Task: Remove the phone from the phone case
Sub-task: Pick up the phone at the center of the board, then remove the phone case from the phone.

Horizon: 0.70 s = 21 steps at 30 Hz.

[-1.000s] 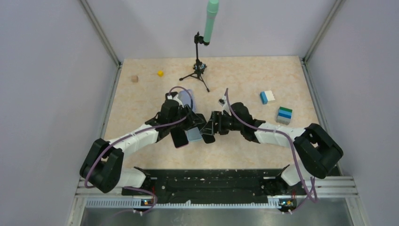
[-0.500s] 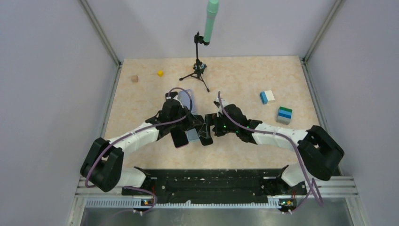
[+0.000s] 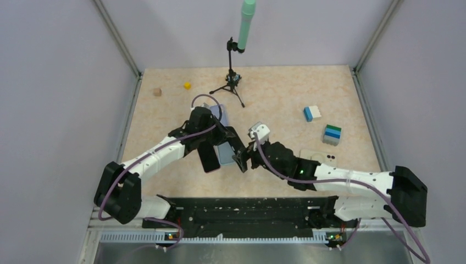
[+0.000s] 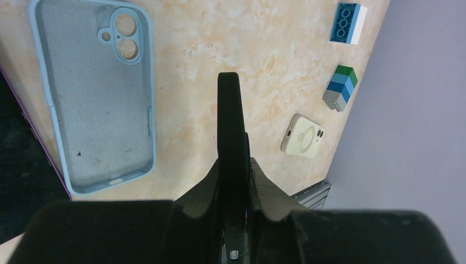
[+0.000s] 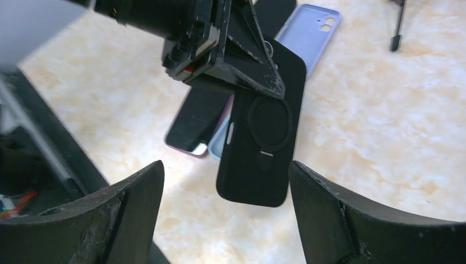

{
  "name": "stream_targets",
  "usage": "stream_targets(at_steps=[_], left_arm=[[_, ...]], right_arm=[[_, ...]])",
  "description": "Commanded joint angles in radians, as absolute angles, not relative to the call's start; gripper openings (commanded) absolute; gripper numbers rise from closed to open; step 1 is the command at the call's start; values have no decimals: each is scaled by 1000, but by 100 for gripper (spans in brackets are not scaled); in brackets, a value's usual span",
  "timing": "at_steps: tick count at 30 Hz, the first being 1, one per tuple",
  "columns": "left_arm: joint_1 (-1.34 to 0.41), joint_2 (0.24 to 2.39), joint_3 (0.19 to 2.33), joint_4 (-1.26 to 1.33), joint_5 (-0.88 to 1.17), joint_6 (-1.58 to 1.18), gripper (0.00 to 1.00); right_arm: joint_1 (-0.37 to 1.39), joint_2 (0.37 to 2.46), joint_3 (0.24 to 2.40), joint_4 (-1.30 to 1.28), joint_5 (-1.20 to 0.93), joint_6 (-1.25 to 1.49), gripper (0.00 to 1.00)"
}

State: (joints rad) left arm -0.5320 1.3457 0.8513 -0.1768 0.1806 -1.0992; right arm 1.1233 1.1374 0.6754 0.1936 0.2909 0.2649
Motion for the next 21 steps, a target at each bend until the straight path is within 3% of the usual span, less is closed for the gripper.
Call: stream_targets(at_steps=[1,5,11,21], left_arm=[[-533,1318,900,-171,170,-1149,0],[-534,1303,904,-189,170,-1149,0],[-534,1290,906,-197,186,-1158,0],[-532,1285,909,-190,201,-1176,0]], right_arm=[[1233,1205,730,218,532,70,80],[1316,1307,771,238,680,-55,77],[1362,1445,840,242,842,-104,62],[1364,1529,861,242,890,-129,47]])
